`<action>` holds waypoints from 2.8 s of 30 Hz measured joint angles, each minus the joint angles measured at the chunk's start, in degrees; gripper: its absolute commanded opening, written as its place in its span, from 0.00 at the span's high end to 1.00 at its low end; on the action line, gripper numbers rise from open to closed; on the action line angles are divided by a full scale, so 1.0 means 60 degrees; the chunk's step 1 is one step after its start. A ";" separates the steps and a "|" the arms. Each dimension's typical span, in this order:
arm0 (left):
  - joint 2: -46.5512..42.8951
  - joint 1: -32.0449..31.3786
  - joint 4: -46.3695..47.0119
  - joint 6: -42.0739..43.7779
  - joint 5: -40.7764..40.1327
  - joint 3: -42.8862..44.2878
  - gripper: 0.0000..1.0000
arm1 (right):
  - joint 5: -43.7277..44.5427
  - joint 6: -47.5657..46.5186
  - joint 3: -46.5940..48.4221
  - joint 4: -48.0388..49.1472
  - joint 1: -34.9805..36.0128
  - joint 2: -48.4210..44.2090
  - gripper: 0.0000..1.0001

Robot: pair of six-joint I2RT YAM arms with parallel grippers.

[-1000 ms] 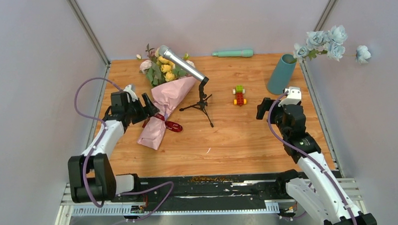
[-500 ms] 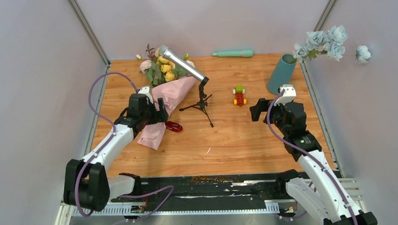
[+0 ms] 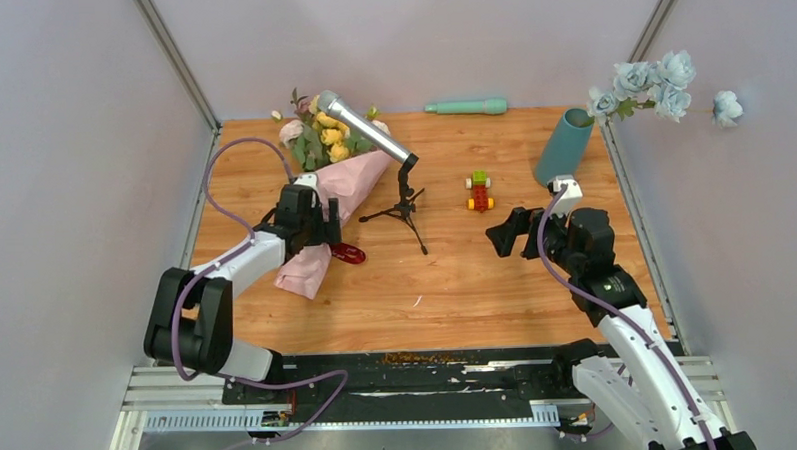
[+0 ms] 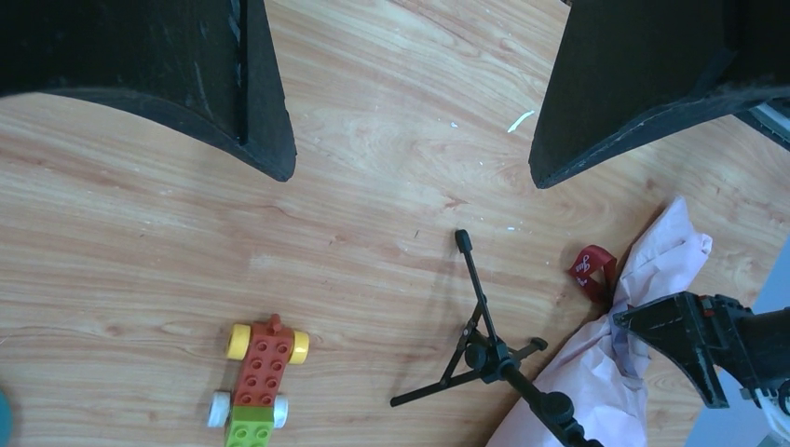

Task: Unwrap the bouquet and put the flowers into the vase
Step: Adjust the fake flower at the center of the board.

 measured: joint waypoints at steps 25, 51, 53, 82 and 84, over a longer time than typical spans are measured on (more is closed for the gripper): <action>0.1687 -0.0499 -0.0397 0.1636 -0.1253 0.1271 0.00 | -0.0073 -0.0124 -0.0004 -0.0393 0.0000 0.0510 0.02; 0.2324 -0.0484 -0.0863 0.1064 -0.1257 0.1723 0.69 | -0.0040 -0.0149 -0.0004 -0.0401 0.0000 0.0437 0.02; 0.2277 -0.0484 -0.0845 0.1031 -0.1260 0.1687 0.79 | -0.0040 -0.0149 -0.0004 -0.0401 0.0000 0.0437 0.02; -0.5818 0.1137 -0.1155 -0.2095 0.1679 -0.2433 1.00 | -0.1781 0.1056 0.0036 0.1213 0.2492 0.1468 0.00; -0.6430 0.1137 -0.1315 -0.2415 0.1858 -0.2586 1.00 | -0.1494 0.1479 0.0058 0.1945 0.3399 0.1818 0.00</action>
